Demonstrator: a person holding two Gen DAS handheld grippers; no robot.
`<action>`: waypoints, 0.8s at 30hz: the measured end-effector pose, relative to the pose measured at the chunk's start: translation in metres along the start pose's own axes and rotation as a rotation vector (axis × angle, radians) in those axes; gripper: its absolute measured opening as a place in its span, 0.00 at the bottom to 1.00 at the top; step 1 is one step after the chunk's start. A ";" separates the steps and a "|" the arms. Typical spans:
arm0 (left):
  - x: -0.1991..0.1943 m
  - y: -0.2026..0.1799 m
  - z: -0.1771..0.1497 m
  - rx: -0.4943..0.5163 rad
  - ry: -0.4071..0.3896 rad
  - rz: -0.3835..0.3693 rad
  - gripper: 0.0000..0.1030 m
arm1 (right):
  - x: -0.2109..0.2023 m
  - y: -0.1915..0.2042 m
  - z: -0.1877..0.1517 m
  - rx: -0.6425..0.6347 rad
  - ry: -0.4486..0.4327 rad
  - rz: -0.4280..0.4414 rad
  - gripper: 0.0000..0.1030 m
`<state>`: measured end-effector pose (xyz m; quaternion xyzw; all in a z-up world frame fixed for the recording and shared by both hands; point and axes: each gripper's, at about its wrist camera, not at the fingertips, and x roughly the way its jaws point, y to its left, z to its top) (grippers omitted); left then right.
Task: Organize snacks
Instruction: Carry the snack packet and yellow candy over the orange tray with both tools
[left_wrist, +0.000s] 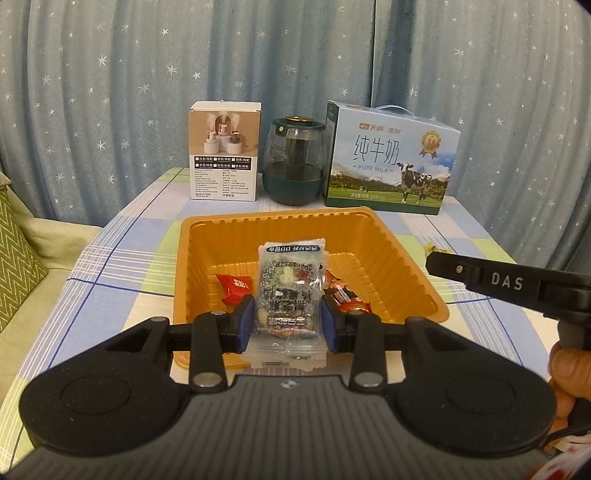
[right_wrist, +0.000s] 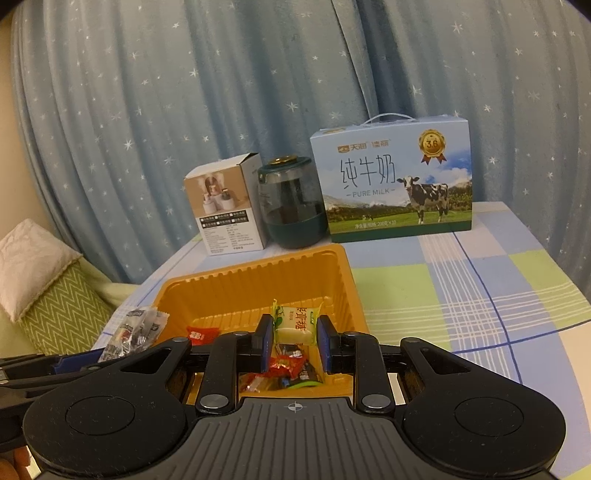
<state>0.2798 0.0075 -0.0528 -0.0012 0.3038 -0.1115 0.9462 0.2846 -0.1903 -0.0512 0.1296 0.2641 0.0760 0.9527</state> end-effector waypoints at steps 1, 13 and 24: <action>0.002 0.001 0.001 -0.001 0.001 0.001 0.33 | 0.002 0.000 0.001 -0.002 0.000 -0.001 0.25; 0.023 0.007 0.013 -0.010 0.011 0.005 0.33 | 0.022 0.007 0.006 -0.020 0.001 -0.005 0.25; 0.043 0.030 0.026 -0.080 0.008 -0.003 0.33 | 0.043 0.007 0.012 -0.015 0.008 -0.012 0.25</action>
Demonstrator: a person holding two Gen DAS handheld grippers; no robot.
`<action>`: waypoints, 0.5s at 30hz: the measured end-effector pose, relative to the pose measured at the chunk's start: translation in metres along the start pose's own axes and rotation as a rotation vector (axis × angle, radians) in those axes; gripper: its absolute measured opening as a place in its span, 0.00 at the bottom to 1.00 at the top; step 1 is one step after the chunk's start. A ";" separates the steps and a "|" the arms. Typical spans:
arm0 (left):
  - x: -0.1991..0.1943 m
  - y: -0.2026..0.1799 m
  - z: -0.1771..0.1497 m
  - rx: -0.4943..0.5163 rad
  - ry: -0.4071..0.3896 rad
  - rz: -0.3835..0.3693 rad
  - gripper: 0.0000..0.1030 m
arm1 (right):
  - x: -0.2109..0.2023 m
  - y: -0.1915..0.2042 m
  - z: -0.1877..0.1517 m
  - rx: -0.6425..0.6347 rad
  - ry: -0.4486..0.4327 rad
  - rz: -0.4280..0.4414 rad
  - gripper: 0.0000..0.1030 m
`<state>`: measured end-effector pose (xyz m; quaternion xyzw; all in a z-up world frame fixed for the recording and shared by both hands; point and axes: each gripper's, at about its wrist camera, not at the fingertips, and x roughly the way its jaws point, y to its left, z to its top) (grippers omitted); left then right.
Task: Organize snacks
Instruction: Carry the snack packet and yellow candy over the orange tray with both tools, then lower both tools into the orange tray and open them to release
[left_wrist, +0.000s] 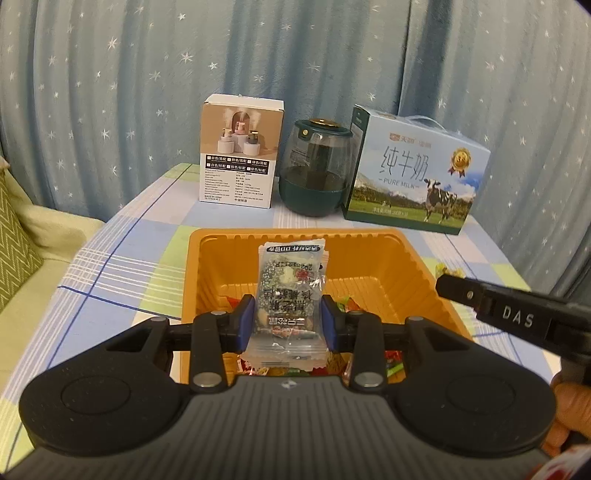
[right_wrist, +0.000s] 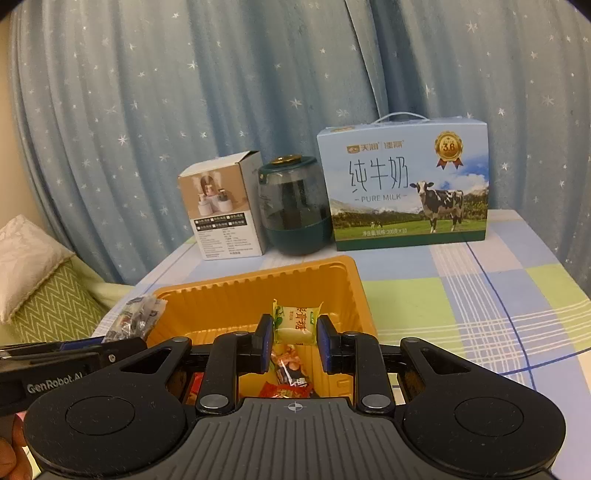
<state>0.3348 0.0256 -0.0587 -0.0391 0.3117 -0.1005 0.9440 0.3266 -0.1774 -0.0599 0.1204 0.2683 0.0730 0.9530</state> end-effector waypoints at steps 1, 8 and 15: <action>0.002 0.002 0.001 -0.006 0.001 -0.001 0.33 | 0.002 0.000 0.000 0.001 0.001 0.000 0.25; 0.020 0.007 0.008 -0.034 0.004 -0.002 0.33 | 0.021 -0.002 0.000 0.028 0.017 0.008 0.25; 0.034 0.006 0.007 -0.030 0.009 0.007 0.33 | 0.033 -0.002 -0.002 0.047 0.028 0.019 0.25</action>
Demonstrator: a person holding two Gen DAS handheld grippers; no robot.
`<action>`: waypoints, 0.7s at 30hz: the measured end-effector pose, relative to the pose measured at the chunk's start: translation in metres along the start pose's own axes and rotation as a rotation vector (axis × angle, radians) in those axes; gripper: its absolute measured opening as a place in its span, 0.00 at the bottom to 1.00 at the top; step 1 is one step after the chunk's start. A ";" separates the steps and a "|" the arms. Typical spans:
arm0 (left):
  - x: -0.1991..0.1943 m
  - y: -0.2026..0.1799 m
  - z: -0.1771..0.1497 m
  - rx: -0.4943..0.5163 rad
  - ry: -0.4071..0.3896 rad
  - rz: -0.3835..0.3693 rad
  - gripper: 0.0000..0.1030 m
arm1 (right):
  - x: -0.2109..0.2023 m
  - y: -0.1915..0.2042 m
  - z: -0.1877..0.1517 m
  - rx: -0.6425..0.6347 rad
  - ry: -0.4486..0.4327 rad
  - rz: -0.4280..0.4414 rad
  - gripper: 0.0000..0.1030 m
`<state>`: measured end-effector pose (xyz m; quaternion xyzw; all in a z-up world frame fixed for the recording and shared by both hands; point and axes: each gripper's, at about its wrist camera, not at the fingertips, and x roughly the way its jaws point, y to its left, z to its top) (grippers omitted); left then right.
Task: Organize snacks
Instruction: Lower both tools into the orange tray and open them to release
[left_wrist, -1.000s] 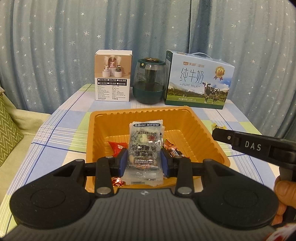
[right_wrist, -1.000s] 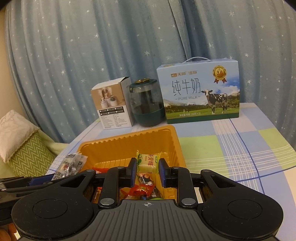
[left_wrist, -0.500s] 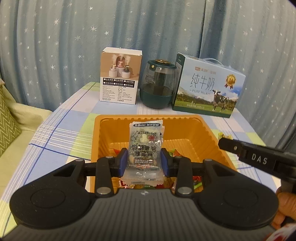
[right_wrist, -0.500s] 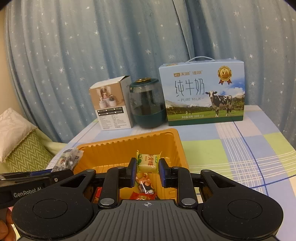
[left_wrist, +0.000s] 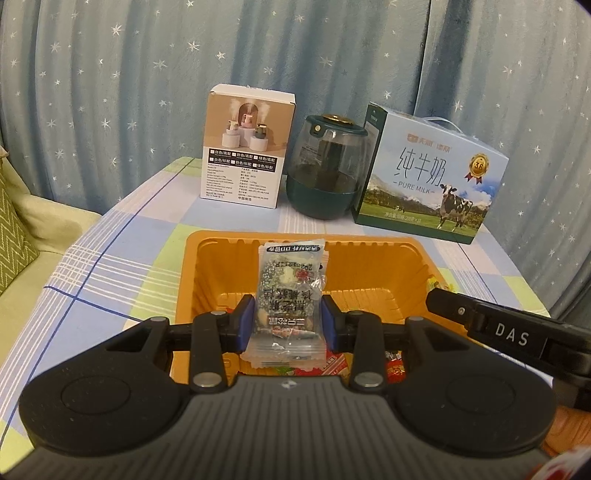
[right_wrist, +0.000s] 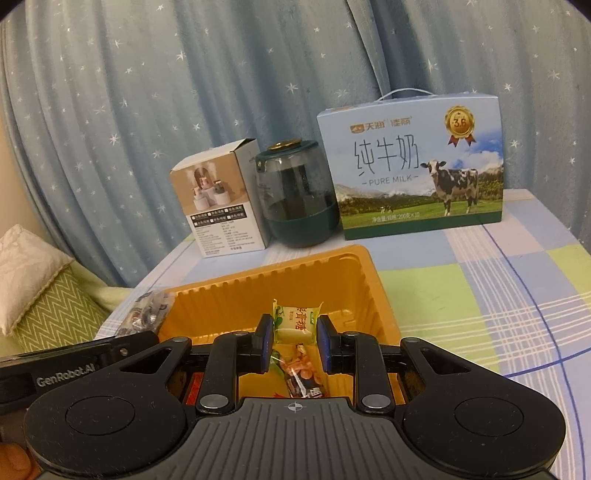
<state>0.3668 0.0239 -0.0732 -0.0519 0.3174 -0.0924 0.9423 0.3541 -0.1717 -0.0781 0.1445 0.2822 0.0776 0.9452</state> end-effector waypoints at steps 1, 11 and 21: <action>0.001 0.000 0.000 -0.005 -0.002 0.000 0.33 | 0.001 0.000 0.000 0.000 0.001 -0.001 0.25; 0.001 0.014 0.000 -0.031 -0.032 0.042 0.44 | 0.003 -0.011 -0.001 0.033 0.014 -0.003 0.25; -0.003 0.018 -0.004 -0.018 -0.012 0.070 0.44 | 0.004 -0.005 0.000 0.038 0.019 0.052 0.25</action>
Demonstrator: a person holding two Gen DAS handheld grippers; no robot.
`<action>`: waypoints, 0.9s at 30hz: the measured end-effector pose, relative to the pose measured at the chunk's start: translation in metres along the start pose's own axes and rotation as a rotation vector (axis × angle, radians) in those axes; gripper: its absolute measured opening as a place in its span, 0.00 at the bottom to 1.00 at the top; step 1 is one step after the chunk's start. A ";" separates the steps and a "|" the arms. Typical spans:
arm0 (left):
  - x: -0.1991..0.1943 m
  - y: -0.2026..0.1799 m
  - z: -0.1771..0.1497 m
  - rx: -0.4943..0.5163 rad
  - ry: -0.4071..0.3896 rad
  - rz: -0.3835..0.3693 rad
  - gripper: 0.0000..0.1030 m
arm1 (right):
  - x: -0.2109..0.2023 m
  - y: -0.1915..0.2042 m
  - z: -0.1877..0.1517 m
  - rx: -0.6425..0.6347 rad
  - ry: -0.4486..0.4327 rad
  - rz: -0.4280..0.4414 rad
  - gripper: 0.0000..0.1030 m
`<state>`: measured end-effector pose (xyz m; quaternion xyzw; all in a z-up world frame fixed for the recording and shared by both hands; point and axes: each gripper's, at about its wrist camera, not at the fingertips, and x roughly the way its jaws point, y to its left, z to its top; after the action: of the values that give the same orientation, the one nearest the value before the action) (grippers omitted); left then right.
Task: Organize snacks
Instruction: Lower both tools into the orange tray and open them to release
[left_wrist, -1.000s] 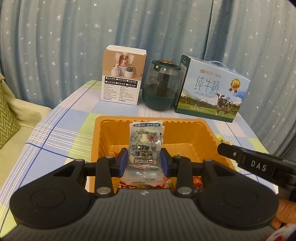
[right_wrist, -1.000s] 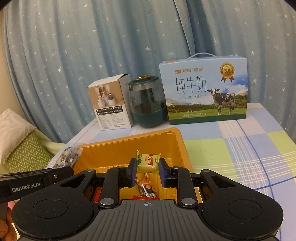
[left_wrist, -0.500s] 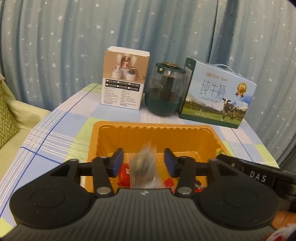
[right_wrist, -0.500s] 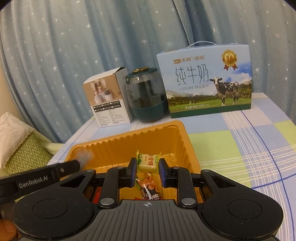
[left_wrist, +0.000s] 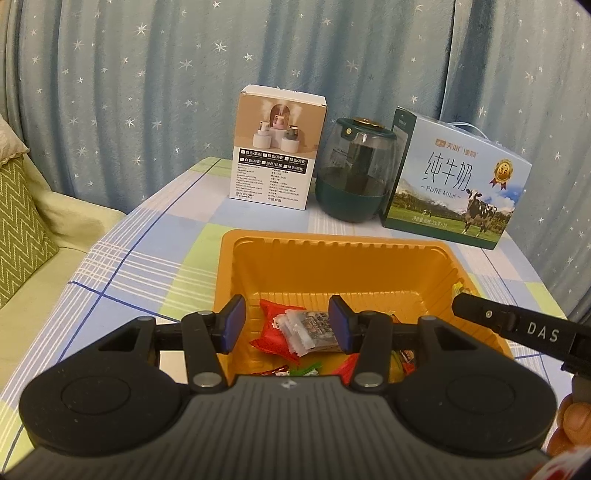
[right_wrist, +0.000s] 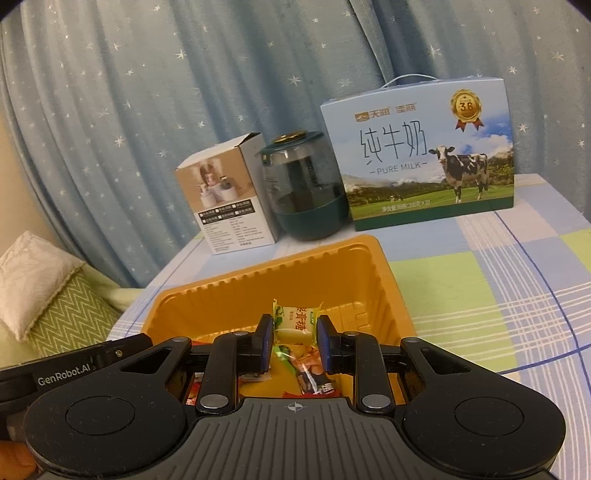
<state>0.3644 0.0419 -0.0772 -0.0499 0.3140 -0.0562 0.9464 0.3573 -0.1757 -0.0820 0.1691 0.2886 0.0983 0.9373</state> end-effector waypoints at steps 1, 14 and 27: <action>0.000 0.000 0.000 0.001 0.000 -0.001 0.44 | 0.000 0.000 0.000 -0.001 0.000 0.001 0.25; -0.001 0.000 -0.001 0.001 0.004 -0.003 0.44 | 0.001 0.002 -0.002 -0.013 -0.011 0.002 0.25; 0.001 -0.003 -0.004 0.015 0.016 0.000 0.45 | -0.002 -0.015 0.000 0.145 -0.071 0.111 0.84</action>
<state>0.3628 0.0391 -0.0802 -0.0422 0.3211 -0.0589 0.9443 0.3572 -0.1903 -0.0866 0.2555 0.2519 0.1231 0.9252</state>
